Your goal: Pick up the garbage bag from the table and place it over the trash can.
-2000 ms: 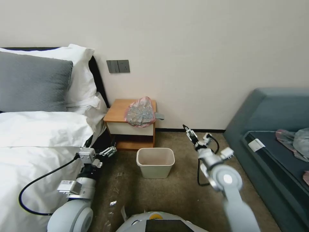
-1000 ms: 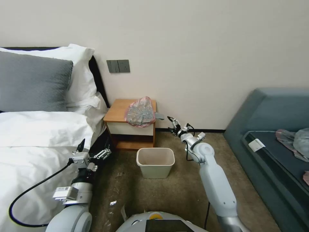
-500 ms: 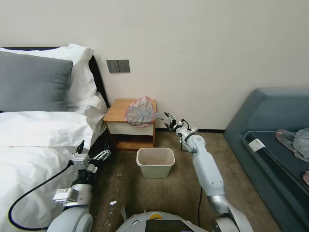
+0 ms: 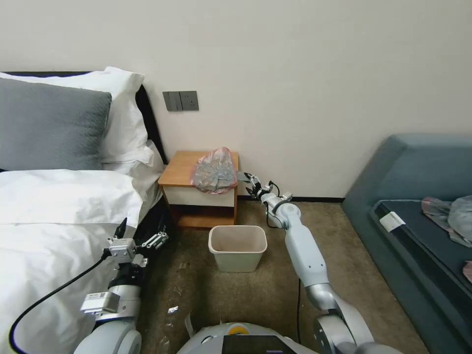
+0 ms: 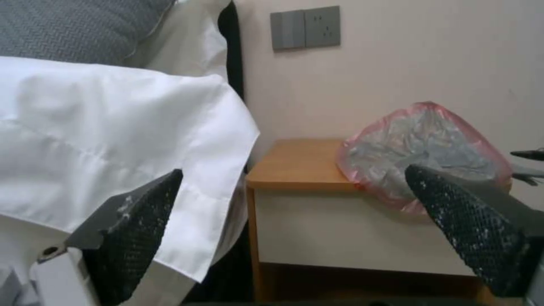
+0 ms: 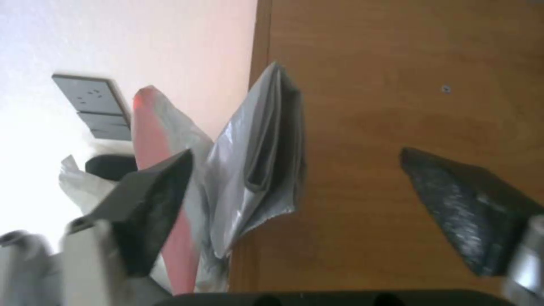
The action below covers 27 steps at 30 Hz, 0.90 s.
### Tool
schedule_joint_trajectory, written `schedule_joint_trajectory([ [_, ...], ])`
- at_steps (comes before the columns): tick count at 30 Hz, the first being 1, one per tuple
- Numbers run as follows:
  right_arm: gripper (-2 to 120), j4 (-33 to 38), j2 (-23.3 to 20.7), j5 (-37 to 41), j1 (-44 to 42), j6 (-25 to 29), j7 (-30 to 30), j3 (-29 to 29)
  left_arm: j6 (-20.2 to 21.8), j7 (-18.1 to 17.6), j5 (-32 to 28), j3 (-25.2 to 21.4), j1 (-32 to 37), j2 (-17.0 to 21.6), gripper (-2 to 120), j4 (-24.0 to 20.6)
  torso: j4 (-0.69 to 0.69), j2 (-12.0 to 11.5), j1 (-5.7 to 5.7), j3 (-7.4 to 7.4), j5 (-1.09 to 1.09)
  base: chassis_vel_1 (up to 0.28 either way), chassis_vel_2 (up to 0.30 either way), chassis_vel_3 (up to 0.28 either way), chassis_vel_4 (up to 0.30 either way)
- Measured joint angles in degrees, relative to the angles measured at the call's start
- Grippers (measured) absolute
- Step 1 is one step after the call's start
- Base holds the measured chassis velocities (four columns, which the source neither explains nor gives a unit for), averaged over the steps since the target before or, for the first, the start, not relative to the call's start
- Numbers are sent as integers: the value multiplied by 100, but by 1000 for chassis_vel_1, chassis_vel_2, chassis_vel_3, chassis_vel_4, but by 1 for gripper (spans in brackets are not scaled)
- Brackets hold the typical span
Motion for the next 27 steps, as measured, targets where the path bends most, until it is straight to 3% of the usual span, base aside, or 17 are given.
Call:
schedule_joint_trajectory([
  [11, 52, 67, -38, -65, -1, 47, -82, -7, -65, 37, 126, 34, 64, -58, 100, 0, 0, 0, 0, 0, 0, 0, 0, 0, 0],
  [15, 32, 143, -55, -73, -40, 54, -95, -4, -84, 46, 176, 36, 98, -56, 100, 0, 0, 0, 0, 0, 0, 0, 0, 0, 0],
  [21, 17, 223, -48, -158, -100, 64, -106, -3, -114, 48, 205, 37, 107, -66, 100, 0, 0, 0, 0, 0, 0, 0, 0, 0, 0],
  [24, 1, 411, -44, -202, -238, 73, -119, 11, -170, 58, 309, 38, 111, -69, 100, 0, 0, 0, 0, 0, 0, 0, 0, 0, 0],
  [27, 0, 580, -48, -199, -347, 74, -115, 12, -219, 80, 392, 37, 111, -62, 100, 0, 0, 0, 0, 0, 0, 0, 0, 0, 0],
])
